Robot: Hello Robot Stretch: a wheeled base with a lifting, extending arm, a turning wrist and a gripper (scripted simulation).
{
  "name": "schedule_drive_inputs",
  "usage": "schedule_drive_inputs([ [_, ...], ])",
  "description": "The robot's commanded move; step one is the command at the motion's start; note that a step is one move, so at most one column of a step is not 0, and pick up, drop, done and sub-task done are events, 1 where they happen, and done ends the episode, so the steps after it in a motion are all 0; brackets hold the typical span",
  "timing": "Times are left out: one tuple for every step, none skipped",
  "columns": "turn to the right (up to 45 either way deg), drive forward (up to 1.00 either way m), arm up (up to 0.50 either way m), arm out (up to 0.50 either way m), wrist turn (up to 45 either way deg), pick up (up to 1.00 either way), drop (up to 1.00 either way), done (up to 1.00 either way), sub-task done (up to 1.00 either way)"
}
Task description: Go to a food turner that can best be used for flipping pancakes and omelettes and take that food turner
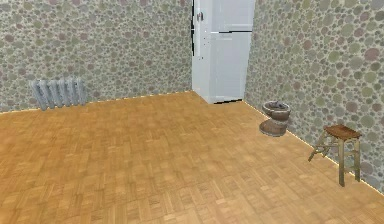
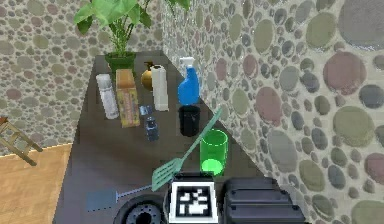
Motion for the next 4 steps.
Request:
schedule_drive_inputs([
  [0.0,0.00,0.00,0.14,0.0,0.00,0.00,0.00,0.00],
  [0.0,0.00,0.00,0.00,45.0,0.00,0.00,0.00,0.00],
  [0.0,0.00,0.00,0.00,45.0,0.00,0.00,0.00,0.00],
  [0.0,0.00,0.00,0.00,33.0,0.00,0.00,0.00,0.00],
])
